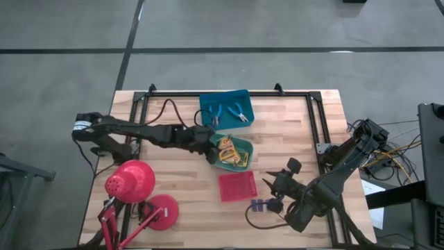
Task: Pick & Place School Supplies
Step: Put the yellow crayon box in the green bin
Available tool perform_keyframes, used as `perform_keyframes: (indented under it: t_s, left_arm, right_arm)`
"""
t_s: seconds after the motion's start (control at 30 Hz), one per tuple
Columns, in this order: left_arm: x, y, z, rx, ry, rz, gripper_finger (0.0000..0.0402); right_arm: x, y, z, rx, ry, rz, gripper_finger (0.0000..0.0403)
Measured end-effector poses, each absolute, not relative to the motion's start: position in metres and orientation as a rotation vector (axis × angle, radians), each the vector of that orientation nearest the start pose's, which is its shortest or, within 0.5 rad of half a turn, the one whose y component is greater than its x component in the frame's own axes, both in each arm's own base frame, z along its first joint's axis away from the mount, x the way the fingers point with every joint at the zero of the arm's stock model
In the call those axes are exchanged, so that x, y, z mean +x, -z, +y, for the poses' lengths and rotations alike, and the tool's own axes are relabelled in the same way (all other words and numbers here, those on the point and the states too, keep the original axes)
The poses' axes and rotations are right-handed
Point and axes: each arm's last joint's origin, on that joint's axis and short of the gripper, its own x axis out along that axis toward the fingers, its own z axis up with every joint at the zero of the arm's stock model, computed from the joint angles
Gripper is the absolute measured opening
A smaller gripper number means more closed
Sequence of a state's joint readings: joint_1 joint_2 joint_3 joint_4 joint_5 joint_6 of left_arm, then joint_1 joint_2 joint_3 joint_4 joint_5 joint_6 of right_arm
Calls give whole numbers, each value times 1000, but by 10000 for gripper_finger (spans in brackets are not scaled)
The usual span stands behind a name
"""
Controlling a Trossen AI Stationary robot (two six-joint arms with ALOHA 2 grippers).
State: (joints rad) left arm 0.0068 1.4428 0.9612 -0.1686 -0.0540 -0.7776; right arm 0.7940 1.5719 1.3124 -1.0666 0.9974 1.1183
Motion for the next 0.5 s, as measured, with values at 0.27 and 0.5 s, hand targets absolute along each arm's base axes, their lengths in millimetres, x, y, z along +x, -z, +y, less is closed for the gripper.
perform_keyframes:
  t_s: [0.27,0.5]
  left_arm:
    - [304,-225,16,-798,-265,679,39]
    - [311,-213,14,-894,-185,629,39]
  right_arm:
    - [222,-281,190,-13,586,533,125]
    - [222,-281,190,-27,597,513,125]
